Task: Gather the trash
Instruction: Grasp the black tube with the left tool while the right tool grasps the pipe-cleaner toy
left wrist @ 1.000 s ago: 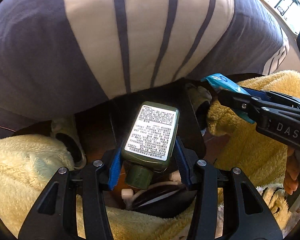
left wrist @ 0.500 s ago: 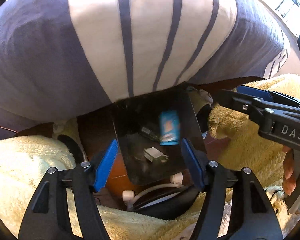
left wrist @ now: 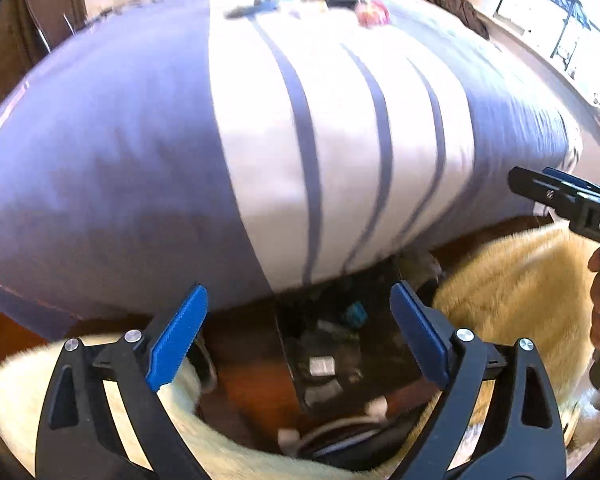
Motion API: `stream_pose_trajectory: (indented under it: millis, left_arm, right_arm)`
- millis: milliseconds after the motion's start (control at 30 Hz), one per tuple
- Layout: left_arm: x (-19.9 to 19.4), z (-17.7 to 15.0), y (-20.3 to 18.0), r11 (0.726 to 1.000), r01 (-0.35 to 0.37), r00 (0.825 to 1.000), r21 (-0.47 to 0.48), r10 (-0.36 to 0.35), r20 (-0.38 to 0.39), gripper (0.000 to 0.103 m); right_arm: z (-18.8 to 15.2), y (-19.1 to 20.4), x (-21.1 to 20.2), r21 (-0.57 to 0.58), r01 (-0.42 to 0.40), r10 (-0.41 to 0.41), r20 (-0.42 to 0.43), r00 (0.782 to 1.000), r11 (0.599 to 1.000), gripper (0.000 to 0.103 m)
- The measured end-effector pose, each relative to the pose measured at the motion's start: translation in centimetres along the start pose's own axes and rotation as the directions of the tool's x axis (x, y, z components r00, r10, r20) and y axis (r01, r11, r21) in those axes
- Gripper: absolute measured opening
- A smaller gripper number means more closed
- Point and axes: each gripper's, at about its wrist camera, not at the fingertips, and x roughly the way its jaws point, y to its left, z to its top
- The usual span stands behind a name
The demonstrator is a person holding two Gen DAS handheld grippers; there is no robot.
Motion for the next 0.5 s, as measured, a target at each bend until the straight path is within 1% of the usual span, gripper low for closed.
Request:
stream_pose_trajectory:
  millis: [100,167,200,300,367,467,500]
  left_arm:
    - [-0.9,2.4,0.8,0.999,-0.045,0.998,-0.002,0.045,0.052,0.09]
    - [-1.2,4.3,1.4,0.998,-0.065,0.994,-0.012,0.066,0.083,0.091]
    - [-1.3,5.0,1.7,0.997,-0.069,0.993,-0.016,0.07,0.091,0.091]
    - [-0.9,7.6,2.6,0.996,-0.081,0.99,-0.03,0.084,0.112,0.091]
    - [-0.2,9.6,3.1,0.994,-0.107,0.987,-0.029,0.11,0.12,0.091]
    - [0.9,11.4,3.7,0.988,-0.15,0.982,-0.027,0.152,0.108,0.091]
    - [1.3,12.0,4.0,0.987,-0.16,0.981,-0.023,0.162,0.104,0.091]
  right_arm:
    - [2.7,-0.1,-0.5,-0.002,-0.008,0.008,0.045,0.999,1.0,0.095]
    - [4.3,0.2,0.0,-0.007,-0.003,0.003,0.052,0.999,1.0,0.097]
    - [4.5,0.1,0.3,-0.01,-0.002,0.003,0.055,0.998,1.0,0.097]
    - [6.9,0.7,1.4,-0.01,-0.018,0.019,0.062,0.998,1.0,0.097]
    - [8.1,1.1,1.8,-0.014,-0.034,0.035,0.063,0.997,0.999,0.097]
    - [9.7,2.3,3.0,-0.03,-0.064,0.065,0.053,0.996,0.998,0.097]
    - [10.3,2.8,3.6,-0.039,-0.085,0.087,0.047,0.995,0.996,0.097]
